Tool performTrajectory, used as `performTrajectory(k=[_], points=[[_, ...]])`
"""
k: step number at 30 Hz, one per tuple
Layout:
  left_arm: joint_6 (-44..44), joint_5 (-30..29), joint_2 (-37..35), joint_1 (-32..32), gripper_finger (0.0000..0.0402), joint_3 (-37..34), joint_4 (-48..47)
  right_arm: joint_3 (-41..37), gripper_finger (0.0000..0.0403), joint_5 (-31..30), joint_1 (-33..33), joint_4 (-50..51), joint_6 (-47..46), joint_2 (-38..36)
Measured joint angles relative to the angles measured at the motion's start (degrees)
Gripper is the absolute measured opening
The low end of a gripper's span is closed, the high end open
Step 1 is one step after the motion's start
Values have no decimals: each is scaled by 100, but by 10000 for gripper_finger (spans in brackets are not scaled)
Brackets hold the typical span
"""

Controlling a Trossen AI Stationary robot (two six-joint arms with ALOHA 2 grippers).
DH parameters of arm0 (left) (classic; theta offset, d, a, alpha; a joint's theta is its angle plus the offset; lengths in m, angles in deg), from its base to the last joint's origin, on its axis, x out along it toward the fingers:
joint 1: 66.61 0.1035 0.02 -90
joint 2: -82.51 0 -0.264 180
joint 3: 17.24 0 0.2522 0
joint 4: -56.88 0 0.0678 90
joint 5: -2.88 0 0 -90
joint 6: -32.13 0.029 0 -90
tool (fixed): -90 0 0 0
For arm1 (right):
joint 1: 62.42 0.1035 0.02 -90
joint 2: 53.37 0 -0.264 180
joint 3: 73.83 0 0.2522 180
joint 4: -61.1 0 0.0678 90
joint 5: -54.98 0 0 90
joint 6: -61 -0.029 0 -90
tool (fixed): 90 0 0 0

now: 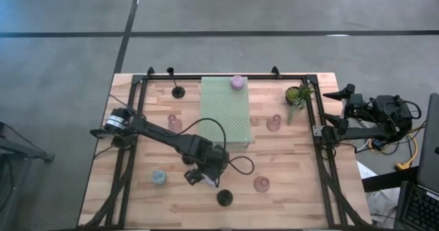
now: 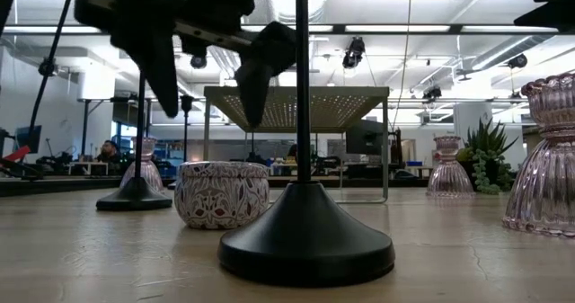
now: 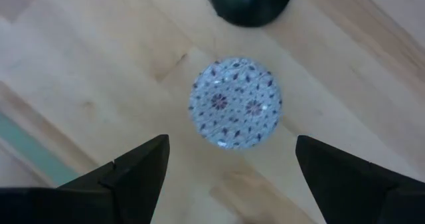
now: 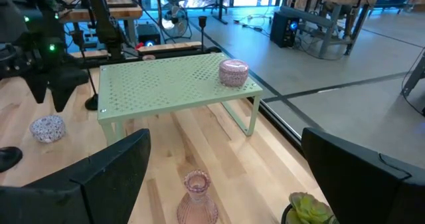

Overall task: Pick & Place candle stick holders
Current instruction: Put the right candle on the shelf

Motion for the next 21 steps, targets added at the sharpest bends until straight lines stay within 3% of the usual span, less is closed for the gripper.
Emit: performTrajectory(k=[5, 21], points=[[-343, 288, 4, -9, 330, -219, 553, 0, 384, 2, 1, 0, 0, 0], [-378, 159, 4, -18, 330, -877, 1459, 2, 384, 2, 0, 0, 0, 0]])
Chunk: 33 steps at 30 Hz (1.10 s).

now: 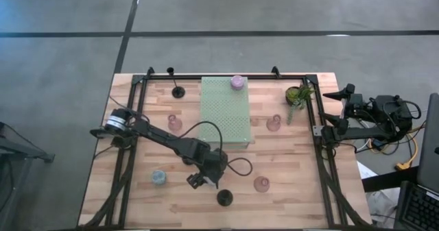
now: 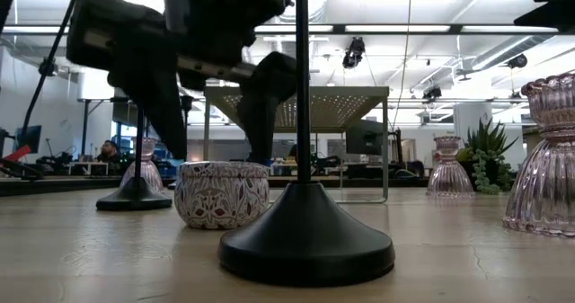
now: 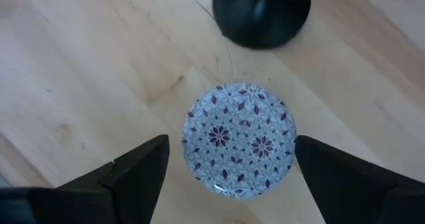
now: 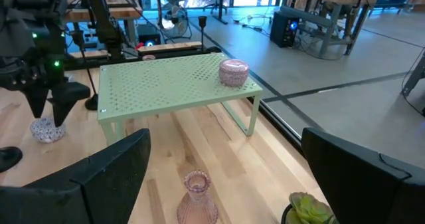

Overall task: Pick & Place candle stick holders
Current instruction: Put the right candle on the shelf

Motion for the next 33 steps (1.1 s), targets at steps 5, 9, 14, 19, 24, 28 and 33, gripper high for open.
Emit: performTrajectory(k=[5, 9, 14, 19, 24, 28, 33], points=[[0, 2, 0, 0, 330, -168, 305, 0, 384, -2, 1, 0, 0, 0], [-20, 22, 87, 2, 330, -220, 455, -2, 384, -2, 2, 0, 0, 0], [-34, 42, 455, -2, 330, -121, 479, 0, 384, -1, 1, 0, 3, 2], [-38, 36, 607, 0, 330, 70, 498, 0, 384, -2, 1, 0, 2, 2], [-47, 33, 599, -2, 330, 93, 592, -2, 384, 0, 1, -2, 2, 2], [-56, 39, 606, -2, 330, 95, 593, 0, 384, -2, 0, 0, 2, 2], [-53, 44, 629, -2, 330, 95, 626, 0, 384, -2, -1, 0, 0, 2]])
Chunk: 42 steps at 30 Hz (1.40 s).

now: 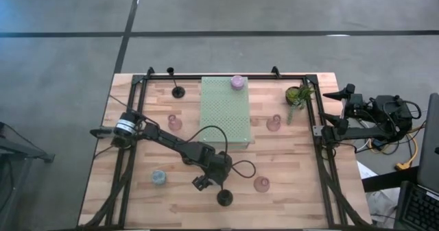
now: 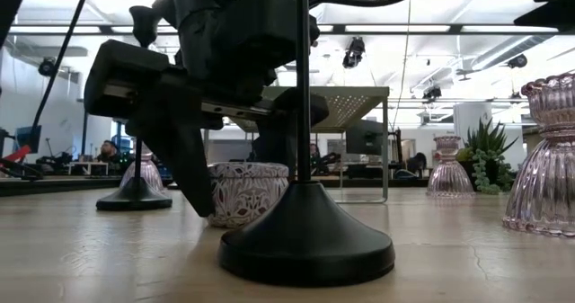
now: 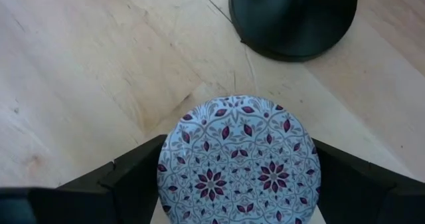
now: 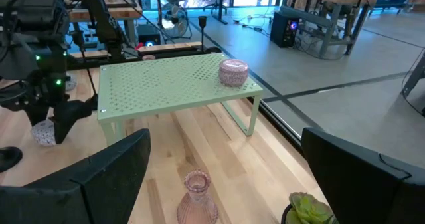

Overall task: Pick & Place candle stick holders
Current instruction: Put the right candle on the shelf

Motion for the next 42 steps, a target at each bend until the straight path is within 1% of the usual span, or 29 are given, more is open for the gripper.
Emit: performTrajectory(k=[7, 15, 28, 42], points=[[58, 2, 0, 0, 328, 0, 44, 0, 384, 1, 2, 0, 0, 0], [145, 11, 0, 0, 304, 0, 53, 0, 384, 0, 2, 0, 0, 0], [161, -35, -22, -7, 302, 5, 25, -1, 384, 1, 2, 0, 0, 0], [162, -102, -44, 4, 302, 500, -605, 0, 384, 1, 1, 0, 0, 0]])
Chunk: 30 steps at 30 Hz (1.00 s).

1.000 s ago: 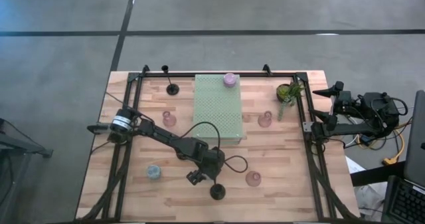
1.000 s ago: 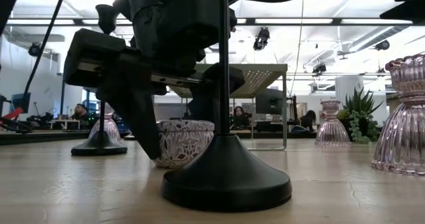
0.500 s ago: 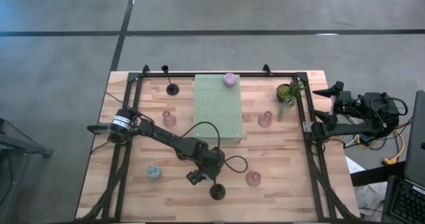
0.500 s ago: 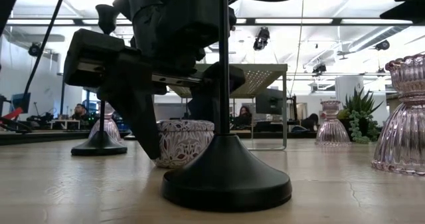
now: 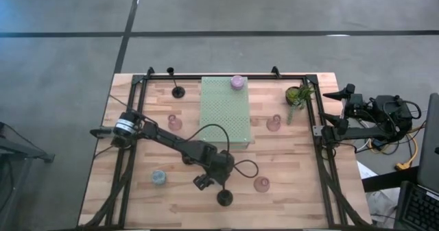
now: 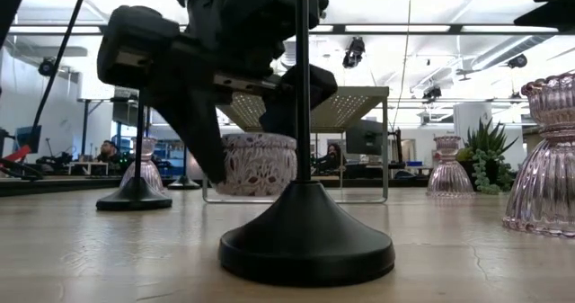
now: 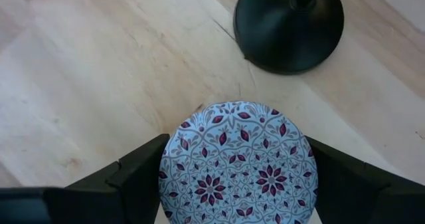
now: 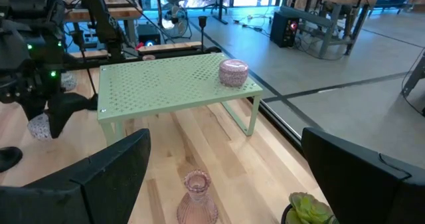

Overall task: Pick & Place candle stick holders
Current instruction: Put the right candle on the shelf

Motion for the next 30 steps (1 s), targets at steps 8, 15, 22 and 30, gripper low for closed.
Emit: performTrajectory(k=[8, 15, 22, 30], points=[[1, -51, -7, 105, 302, 352, -364, 0, 384, -1, 1, 0, 0, 0], [31, -53, -7, 245, 302, 735, -826, 0, 384, 0, 0, -1, 0, 0], [33, -52, -8, 416, 302, 1215, -1178, 0, 384, 0, 1, 0, 0, 0], [31, -51, -11, 584, 302, 1749, -1747, 0, 384, -1, -1, 0, 0, 0]])
